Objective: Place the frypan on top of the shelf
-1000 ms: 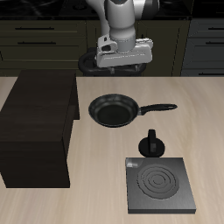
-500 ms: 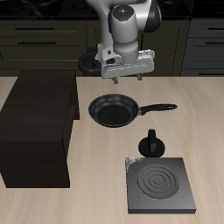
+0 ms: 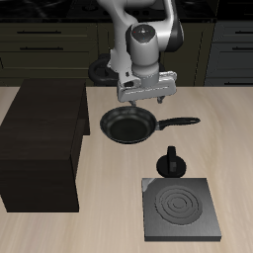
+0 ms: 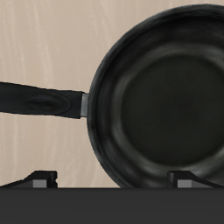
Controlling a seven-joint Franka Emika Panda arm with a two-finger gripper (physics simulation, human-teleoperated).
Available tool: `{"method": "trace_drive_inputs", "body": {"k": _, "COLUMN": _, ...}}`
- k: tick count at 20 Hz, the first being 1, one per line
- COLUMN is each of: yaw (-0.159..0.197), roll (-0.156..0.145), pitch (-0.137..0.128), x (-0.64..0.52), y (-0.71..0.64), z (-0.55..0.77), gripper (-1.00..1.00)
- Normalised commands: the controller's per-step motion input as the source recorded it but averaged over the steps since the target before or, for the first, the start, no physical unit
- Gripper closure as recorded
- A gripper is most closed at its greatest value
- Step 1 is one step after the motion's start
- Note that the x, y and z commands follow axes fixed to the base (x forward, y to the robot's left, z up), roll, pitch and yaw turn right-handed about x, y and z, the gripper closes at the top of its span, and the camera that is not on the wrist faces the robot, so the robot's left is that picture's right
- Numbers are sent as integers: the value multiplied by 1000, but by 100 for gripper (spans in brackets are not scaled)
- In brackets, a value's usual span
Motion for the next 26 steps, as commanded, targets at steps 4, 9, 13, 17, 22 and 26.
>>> {"method": "trace_drive_inputs", "body": {"k": 4, "yaw": -24, "roll": 2, "pitch": 51, "x": 52, "y": 33, "z": -364, "gripper": -100}}
{"method": "trace_drive_inputs", "body": {"k": 9, "yaw": -21, "roll": -1, "pitch": 75, "x": 15, "y": 31, "z": -357, "gripper": -100}}
{"method": "trace_drive_inputs", "body": {"k": 13, "yaw": -12, "roll": 1, "pitch": 22, "x": -47, "y": 82, "z": -227, "gripper": -100}}
{"method": "trace_drive_inputs", "body": {"k": 17, "yaw": -25, "roll": 65, "pitch": 47, "x": -10, "y": 112, "z": -334, "gripper": -100}}
{"method": "trace_drive_inputs", "body": {"k": 22, "yaw": -26, "roll": 33, "pitch": 40, "x": -6, "y": 2, "z": -236, "gripper": 100}}
{"method": "trace_drive_inputs", "body": {"k": 26, "yaw": 6, "roll": 6, "pitch": -1, "x": 13, "y": -34, "z": 58, "gripper": 100}}
